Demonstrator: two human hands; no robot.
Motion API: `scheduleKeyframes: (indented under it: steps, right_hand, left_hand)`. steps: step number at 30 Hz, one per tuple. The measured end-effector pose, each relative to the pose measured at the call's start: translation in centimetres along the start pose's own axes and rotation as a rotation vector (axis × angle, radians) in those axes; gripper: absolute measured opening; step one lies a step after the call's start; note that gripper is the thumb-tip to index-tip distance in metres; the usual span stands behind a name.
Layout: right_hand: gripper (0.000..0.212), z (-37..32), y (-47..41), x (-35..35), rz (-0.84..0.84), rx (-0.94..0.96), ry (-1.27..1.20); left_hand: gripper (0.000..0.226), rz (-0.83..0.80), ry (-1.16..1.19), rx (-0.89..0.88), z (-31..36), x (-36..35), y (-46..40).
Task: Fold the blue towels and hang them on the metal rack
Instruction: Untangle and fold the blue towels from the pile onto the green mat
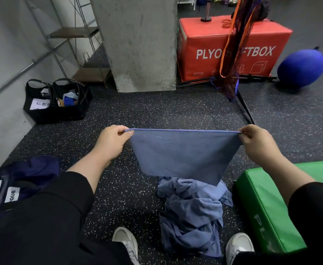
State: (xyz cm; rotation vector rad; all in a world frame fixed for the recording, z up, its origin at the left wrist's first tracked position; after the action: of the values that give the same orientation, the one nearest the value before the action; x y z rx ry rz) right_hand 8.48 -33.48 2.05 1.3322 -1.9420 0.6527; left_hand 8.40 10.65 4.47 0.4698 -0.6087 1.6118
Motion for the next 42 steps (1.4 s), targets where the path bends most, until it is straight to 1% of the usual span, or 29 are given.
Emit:
scheduleKeyframes:
  steps: [2,5,10,13,15,16,18,19,22,24,25,27,29,31,33,36,38,40,42]
  right_hand:
    - [0.014,-0.1,-0.1,0.1,0.002,-0.002,0.001]
    - [0.013,0.1,-0.2,-0.3,-0.04,-0.025,0.021]
    - [0.009,0.8,0.0,-1.0,-0.083,-0.074,0.107]
    - [0.012,1.4,0.2,-1.5,-0.137,-0.142,0.164]
    - [0.015,1.5,0.8,-2.0,-0.223,-0.191,0.205]
    - [0.021,1.3,1.1,-2.4,-0.268,-0.191,0.244]
    - [0.041,-0.4,1.7,-3.0,-0.306,-0.083,0.276]
    - [0.047,-2.0,2.2,-3.1,-0.303,-0.003,0.221]
    - [0.048,-8.2,4.6,-3.3,-0.318,0.22,-0.029]
    - [0.047,-11.5,6.2,-4.0,-0.375,0.301,-0.146]
    - [0.046,-12.8,6.9,-4.5,-0.409,0.324,-0.193]
    - [0.039,-14.3,7.6,-5.4,-0.483,0.328,-0.288]
    - [0.025,-15.0,7.9,-5.9,-0.548,0.326,-0.35]
    - [0.014,-15.5,7.8,-6.0,-0.556,0.338,-0.35]
    - [0.008,-15.6,7.6,-5.8,-0.535,0.347,-0.342]
    - [0.003,-15.5,7.4,-6.0,-0.547,0.341,-0.305]
    - [0.006,-15.3,7.4,-6.0,-0.546,0.352,-0.262]
    - [0.009,-15.2,7.4,-5.8,-0.53,0.362,-0.26]
    - [0.011,-15.2,7.3,-5.3,-0.49,0.357,-0.276]
  left_hand:
    - [0.018,-0.004,0.046,-0.004,0.1,-0.1,0.1]
    - [0.021,-0.032,0.135,-0.03,0.7,-0.5,0.2]
    - [0.011,-0.016,0.399,-0.084,3.5,-1.3,0.6]
    - [0.018,-0.029,0.423,-0.156,5.7,-2.0,0.6]
    - [0.017,-0.068,0.392,-0.191,6.5,-2.8,0.6]
    - [0.016,-0.109,0.37,-0.21,6.9,-3.3,0.6]
    - [0.017,-0.202,0.304,-0.251,7.7,-4.6,0.8]
    - [0.015,-0.243,0.268,-0.272,8.1,-5.2,0.9]
    - [0.008,-0.31,0.205,-0.289,9.2,-6.7,1.2]
    - [0.002,-0.326,0.199,-0.289,9.7,-7.4,1.3]
    - [0.004,-0.332,0.198,-0.289,9.9,-7.7,1.4]
    - [0.009,-0.341,0.202,-0.289,10.1,-7.8,1.5]
    - [0.009,-0.347,0.232,-0.28,10.0,-7.7,1.5]
    - [0.004,-0.37,0.253,-0.281,9.7,-7.5,1.4]
    - [0.004,-0.397,0.239,-0.289,9.7,-7.3,1.5]
    - [0.005,-0.406,0.158,-0.315,10.0,-7.3,1.9]
    - [0.003,-0.405,0.148,-0.321,10.1,-7.6,1.9]
    - [0.012,-0.424,0.206,-0.278,9.8,-8.0,1.9]
    - [0.02,-0.508,0.302,-0.206,9.4,-8.9,2.1]
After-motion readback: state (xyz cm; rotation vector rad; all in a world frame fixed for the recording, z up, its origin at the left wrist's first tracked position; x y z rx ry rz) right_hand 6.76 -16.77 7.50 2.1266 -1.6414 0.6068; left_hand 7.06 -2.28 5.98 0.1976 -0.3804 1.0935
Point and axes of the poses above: each hand's wrist, its own y-axis away from the middle knuckle, its own x-axis out of the back of the hand, z = x × y, the point moved 7 cm from there along -y, towards the middle knuckle, and after that the axes turned 7 degrees about -x, right-handed, at the moved point
